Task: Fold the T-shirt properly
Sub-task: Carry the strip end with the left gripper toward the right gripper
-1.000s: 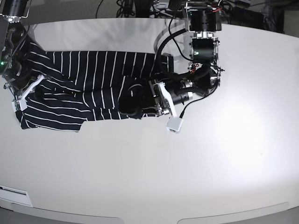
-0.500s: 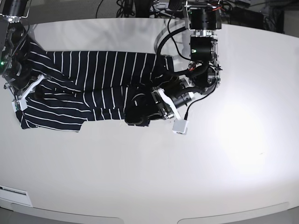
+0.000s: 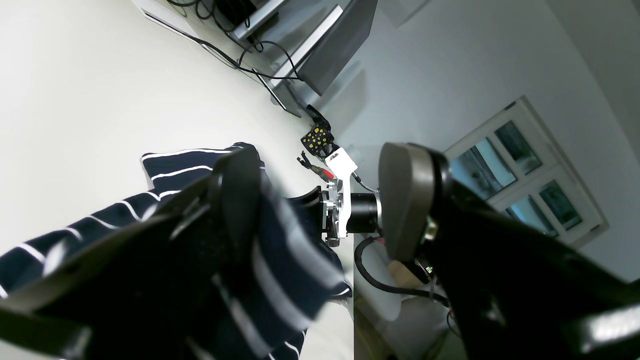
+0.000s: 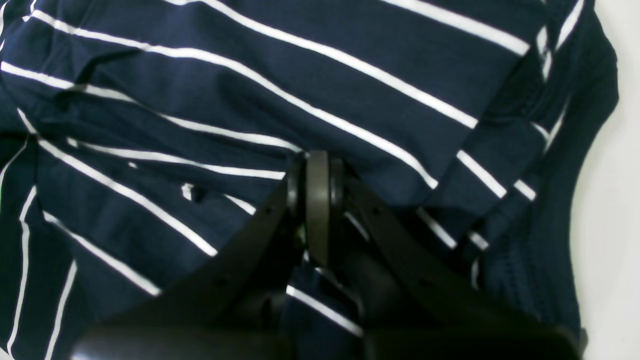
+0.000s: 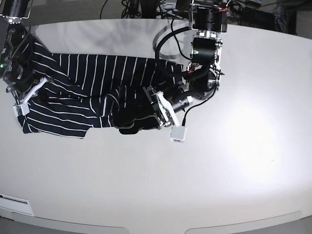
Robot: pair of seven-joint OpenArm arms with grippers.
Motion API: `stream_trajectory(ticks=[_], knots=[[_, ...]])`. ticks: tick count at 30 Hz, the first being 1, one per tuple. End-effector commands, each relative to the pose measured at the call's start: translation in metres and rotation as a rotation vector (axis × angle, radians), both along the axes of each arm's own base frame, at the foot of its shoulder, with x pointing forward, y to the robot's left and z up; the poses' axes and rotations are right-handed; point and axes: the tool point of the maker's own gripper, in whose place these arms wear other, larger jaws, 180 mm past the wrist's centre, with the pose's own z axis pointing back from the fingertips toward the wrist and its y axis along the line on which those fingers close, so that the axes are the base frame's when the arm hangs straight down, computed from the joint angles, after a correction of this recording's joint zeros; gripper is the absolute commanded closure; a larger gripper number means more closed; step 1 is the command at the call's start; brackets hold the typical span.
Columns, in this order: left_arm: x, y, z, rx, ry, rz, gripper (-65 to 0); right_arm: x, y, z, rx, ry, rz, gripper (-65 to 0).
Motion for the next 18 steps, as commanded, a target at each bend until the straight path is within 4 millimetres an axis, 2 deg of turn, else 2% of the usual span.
stream_trajectory(ticks=[1,6,7,8,9,11,12,15,18], knots=[[0.007,0.001,0.021,-0.05,-0.051,0.016,-39.2,0.004,-0.005,0.008,-0.015,-0.015,0.012,0.0],[0.014,-0.002,0.02,0.024,-0.089,0.014,-39.2,0.003,-0.005,0.008,-0.016,-0.008,0.012,0.0],[0.014,-0.002,0.021,0.025,-0.091,0.014,-38.5,0.003,-0.005,0.008,-0.016,-0.008,0.013,0.0],[0.015,-0.002,0.022,0.023,-0.095,0.015,-35.0,0.003,-0.005,0.007,-0.017,-0.007,0.013,0.0],[0.015,-0.002,0.023,0.021,-0.096,0.015,-27.3,0.003,-0.006,0.008,-0.017,-0.008,0.012,0.0],[0.017,0.0,0.023,0.021,-0.097,0.02,-4.2,0.003,-0.005,0.008,-0.016,-0.008,0.013,0.0],[0.017,0.002,0.022,0.024,-0.095,0.025,0.0,0.003,-0.006,0.008,-0.017,-0.008,0.013,0.0],[0.018,0.01,0.016,0.05,-0.082,0.019,0.0,0.003,-0.005,0.008,-0.016,-0.009,0.012,0.0],[0.007,0.018,0.012,0.056,-0.059,-0.054,0.0,0.003,-0.005,0.008,-0.016,-0.009,0.013,0.0]])
